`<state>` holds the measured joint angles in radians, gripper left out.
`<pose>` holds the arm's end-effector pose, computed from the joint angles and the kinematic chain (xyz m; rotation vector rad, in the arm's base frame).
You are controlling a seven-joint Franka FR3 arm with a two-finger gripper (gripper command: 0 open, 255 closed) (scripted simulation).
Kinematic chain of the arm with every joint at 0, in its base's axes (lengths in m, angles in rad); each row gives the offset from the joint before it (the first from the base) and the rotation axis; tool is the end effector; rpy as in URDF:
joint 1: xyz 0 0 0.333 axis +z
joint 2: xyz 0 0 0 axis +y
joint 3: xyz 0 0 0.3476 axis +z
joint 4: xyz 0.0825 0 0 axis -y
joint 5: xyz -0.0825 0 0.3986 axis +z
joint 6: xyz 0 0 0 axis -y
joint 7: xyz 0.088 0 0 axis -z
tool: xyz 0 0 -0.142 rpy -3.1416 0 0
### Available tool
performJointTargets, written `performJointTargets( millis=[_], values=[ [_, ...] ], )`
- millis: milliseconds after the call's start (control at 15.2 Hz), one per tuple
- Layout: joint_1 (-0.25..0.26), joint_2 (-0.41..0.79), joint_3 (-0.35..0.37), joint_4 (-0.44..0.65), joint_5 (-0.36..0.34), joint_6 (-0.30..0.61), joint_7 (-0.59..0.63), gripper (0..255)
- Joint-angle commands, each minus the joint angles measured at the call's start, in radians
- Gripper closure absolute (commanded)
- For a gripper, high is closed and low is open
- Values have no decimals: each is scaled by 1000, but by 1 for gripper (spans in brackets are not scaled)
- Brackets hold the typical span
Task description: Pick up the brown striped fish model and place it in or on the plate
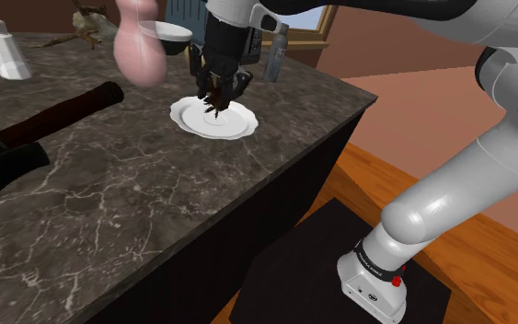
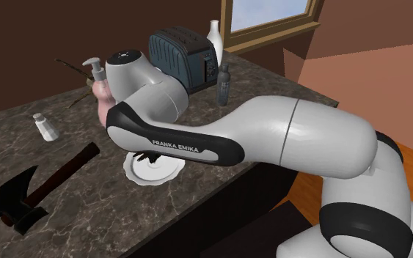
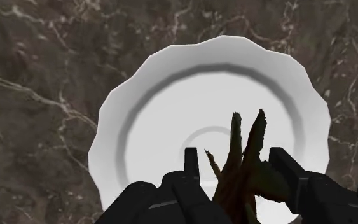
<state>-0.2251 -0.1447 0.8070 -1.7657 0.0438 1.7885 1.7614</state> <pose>0.4485 0.3313 0.5997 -2.5281 1.7021 -0.1592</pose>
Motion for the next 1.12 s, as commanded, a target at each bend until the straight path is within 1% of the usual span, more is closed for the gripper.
performJointTargets(
  millis=[0,264,528,1056],
  values=[
    [0,1,0,-2,0,0,0,0],
    [0,1,0,-1,0,0,0,0],
    [-1,14,3,138,-10,-130,8,0],
    [-1,14,3,138,-10,-129,8,0]
  ],
)
